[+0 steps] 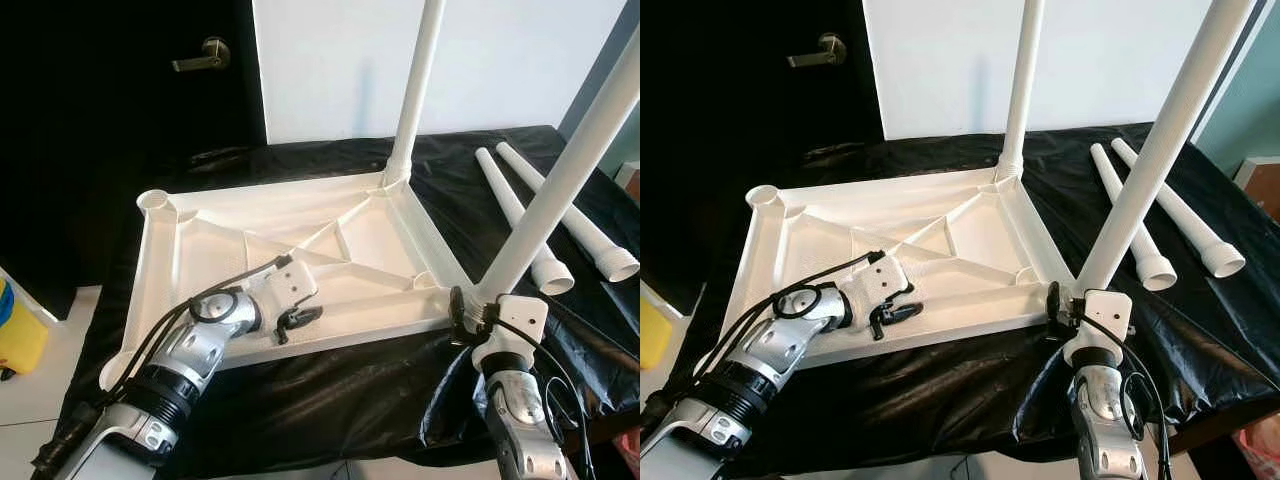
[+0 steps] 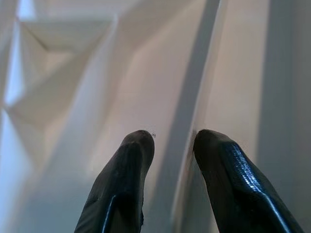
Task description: Building children table
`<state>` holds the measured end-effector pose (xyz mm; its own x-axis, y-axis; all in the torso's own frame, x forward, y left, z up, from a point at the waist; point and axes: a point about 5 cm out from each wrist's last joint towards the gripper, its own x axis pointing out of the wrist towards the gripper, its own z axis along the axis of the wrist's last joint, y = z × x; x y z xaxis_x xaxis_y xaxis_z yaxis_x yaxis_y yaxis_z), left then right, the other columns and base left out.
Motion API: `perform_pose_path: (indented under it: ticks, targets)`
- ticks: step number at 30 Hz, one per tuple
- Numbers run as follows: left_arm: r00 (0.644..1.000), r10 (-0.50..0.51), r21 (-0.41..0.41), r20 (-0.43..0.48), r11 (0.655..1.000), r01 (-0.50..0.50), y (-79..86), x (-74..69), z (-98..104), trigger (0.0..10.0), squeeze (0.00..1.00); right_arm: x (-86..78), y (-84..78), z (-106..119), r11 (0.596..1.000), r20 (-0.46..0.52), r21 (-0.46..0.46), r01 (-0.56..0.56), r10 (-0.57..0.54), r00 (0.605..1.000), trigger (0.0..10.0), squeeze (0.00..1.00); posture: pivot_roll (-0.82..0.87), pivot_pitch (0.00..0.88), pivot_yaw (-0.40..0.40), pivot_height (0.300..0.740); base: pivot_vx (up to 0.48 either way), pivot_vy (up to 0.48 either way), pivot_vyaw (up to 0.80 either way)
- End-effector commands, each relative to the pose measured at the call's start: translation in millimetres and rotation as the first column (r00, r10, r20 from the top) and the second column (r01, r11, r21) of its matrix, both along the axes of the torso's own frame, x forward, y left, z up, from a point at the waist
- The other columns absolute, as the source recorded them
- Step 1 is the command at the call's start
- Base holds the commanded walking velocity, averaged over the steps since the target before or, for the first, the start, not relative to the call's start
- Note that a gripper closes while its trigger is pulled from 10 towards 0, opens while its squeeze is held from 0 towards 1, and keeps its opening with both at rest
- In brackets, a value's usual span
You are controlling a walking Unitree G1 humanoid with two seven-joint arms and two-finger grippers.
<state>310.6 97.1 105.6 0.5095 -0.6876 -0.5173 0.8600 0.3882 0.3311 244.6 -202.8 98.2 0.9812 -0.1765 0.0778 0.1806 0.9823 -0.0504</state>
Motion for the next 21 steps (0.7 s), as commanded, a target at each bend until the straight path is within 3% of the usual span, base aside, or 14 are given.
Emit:
perform_pose_path:
  ticks: [1, 3, 4, 6, 7, 12, 18, 21]
  targets:
    - [0.996, 0.094, 0.057, 0.007, 0.994, -0.095, 8.0, 4.2, -6, 9.0, 0.0, 1.3, -0.9, -1, 1.0, -0.001, 0.004, 0.007, -0.007, 1.0, 10.0, 0.0, -0.04, 0.0, 0.004, 0.74, 0.0, 0.0, 0.0]
    - [0.993, 0.114, 0.068, -0.013, 0.991, -0.113, 10.0, 5.0, -9, 9.0, 0.0, 1.9, -1.0, -1, 1.0, -0.001, 0.004, 0.009, -0.009, 1.0, 10.0, 0.0, -0.04, 0.0, 0.004, 0.74, 0.0, 0.0, 0.0]
    - [0.991, 0.129, 0.073, -0.031, 0.989, -0.127, 11.3, 5.7, -10, 2.5, 0.0, 2.8, -0.7, -1, 1.0, 0.001, 0.005, 0.009, -0.009, 1.0, 10.0, 0.0, -0.04, 0.0, 0.006, 0.74, 0.0, 0.0, 0.0]
    - [0.989, 0.138, 0.075, -0.046, 0.988, -0.134, 12.0, 6.4, -11, 2.5, 0.0, 3.8, -0.3, -1, 1.0, 0.003, 0.007, 0.009, -0.009, 1.0, 10.0, 0.0, -0.04, 0.0, 0.006, 0.74, 0.0, 0.0, 0.0]
    - [0.99, 0.135, 0.071, -0.05, 0.989, -0.131, 11.6, 6.1, -11, 0.0, 0.0, 4.5, 0.0, 0, 1.0, 0.004, 0.008, 0.008, -0.008, 1.0, 10.0, 0.0, -0.04, 0.0, 0.007, 0.74, 0.0, 0.0, 0.0]
    - [0.991, 0.119, 0.045, -0.055, 0.992, -0.117, 7.2, 4.5, -6, 0.0, 0.0, 6.7, 0.6, 0, 1.0, 0.004, 0.013, 0.0, 0.0, 1.0, 10.0, 0.0, -0.04, 0.0, 0.008, 0.74, 0.0, 0.0, 0.0]
    - [0.98, 0.181, -0.052, -0.077, 0.981, -0.185, -6.0, 7.4, 5, 0.0, 0.0, 10.7, 3.5, 1, 0.999, 0.001, 0.025, -0.039, 0.039, 0.999, 10.0, 0.0, -0.04, 0.0, 0.004, 0.74, 0.0, 0.0, 0.0]
    - [0.979, 0.19, -0.064, -0.077, 0.979, -0.195, -9.5, 7.1, 6, 0.0, 0.0, 11.5, 4.5, 1, 0.999, 0.0, 0.025, -0.046, 0.046, 0.999, 10.0, 0.0, -0.04, 0.0, 0.004, 0.74, 0.0, 0.0, 0.0]
